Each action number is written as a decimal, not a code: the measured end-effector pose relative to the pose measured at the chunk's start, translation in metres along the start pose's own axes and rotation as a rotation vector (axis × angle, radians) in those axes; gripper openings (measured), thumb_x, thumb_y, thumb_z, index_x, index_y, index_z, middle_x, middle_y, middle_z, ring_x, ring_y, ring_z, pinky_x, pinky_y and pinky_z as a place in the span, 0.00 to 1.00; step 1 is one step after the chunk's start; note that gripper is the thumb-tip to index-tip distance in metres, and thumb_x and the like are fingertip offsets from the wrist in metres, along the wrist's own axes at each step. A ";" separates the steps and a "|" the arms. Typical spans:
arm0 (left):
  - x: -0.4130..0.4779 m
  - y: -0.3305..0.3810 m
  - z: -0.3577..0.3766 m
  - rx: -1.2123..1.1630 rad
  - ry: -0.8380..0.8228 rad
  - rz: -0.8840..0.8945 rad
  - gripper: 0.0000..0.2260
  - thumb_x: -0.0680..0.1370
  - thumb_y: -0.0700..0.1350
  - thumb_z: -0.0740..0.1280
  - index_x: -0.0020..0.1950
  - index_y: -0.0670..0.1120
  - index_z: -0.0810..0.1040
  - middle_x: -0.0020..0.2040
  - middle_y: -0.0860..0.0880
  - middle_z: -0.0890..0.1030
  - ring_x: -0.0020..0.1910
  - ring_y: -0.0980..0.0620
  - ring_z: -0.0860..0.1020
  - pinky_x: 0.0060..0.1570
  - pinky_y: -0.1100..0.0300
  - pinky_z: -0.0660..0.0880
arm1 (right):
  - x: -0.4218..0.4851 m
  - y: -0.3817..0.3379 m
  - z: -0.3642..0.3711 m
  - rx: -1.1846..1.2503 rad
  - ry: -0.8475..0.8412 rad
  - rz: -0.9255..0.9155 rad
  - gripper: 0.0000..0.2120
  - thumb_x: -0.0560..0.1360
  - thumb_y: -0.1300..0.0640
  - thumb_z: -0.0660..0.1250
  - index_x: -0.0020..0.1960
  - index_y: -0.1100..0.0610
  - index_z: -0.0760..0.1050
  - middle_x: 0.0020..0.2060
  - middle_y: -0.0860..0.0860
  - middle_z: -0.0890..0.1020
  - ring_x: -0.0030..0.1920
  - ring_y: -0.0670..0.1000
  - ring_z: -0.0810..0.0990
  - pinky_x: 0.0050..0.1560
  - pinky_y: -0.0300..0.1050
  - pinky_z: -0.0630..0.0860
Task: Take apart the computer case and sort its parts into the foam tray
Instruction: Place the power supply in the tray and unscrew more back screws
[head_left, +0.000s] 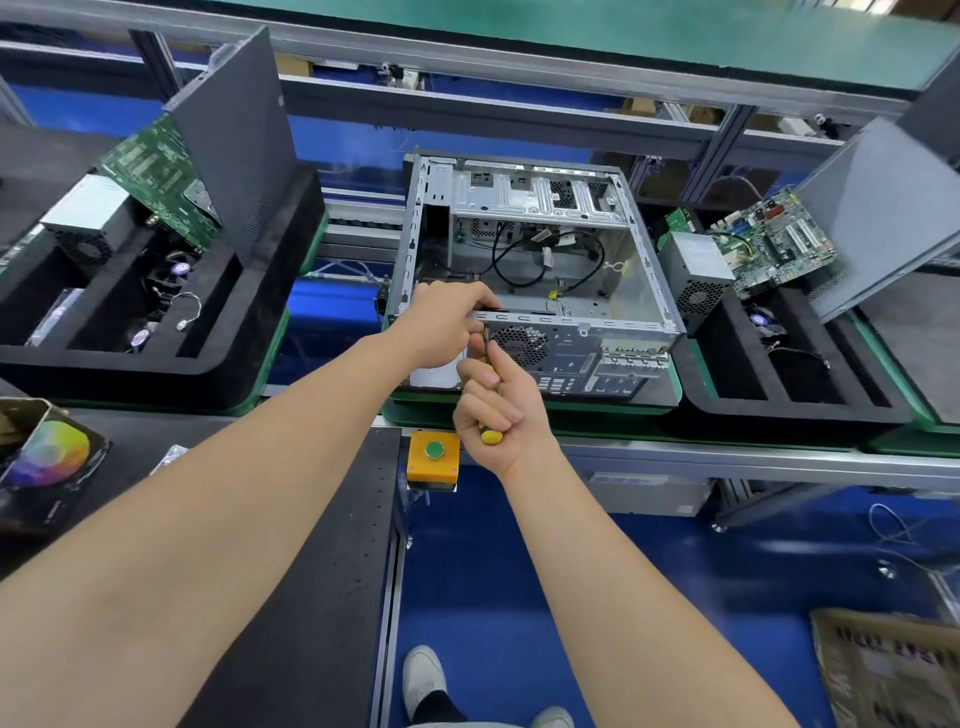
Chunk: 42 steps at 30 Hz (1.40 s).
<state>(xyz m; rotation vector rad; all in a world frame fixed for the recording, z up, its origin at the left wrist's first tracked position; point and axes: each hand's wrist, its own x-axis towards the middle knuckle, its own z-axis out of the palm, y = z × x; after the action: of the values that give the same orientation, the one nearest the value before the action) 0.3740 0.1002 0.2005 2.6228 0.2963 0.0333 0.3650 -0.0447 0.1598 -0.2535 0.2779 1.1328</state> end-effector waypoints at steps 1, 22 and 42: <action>0.000 0.000 0.000 -0.002 0.001 0.000 0.18 0.82 0.35 0.61 0.70 0.49 0.75 0.64 0.48 0.81 0.64 0.46 0.75 0.69 0.46 0.68 | 0.002 0.000 0.002 -0.081 0.057 -0.028 0.17 0.89 0.48 0.56 0.52 0.58 0.76 0.27 0.50 0.70 0.15 0.43 0.62 0.13 0.35 0.59; -0.003 0.001 0.006 0.077 0.048 0.042 0.16 0.84 0.39 0.60 0.72 0.49 0.72 0.67 0.49 0.78 0.65 0.43 0.72 0.64 0.50 0.61 | 0.003 -0.016 0.009 -1.131 0.501 -0.192 0.09 0.82 0.56 0.56 0.51 0.58 0.74 0.30 0.54 0.76 0.22 0.53 0.70 0.25 0.43 0.68; 0.002 -0.005 0.005 0.109 0.003 0.105 0.16 0.85 0.40 0.60 0.71 0.50 0.72 0.67 0.51 0.78 0.66 0.47 0.74 0.70 0.47 0.60 | 0.001 -0.008 0.019 -1.634 0.624 -0.353 0.08 0.86 0.56 0.53 0.55 0.56 0.70 0.38 0.55 0.74 0.31 0.54 0.72 0.31 0.47 0.72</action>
<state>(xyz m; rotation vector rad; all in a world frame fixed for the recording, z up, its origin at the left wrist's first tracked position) 0.3747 0.1030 0.1938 2.7451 0.1656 0.0586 0.3744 -0.0403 0.1781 -2.0237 -0.2227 0.6541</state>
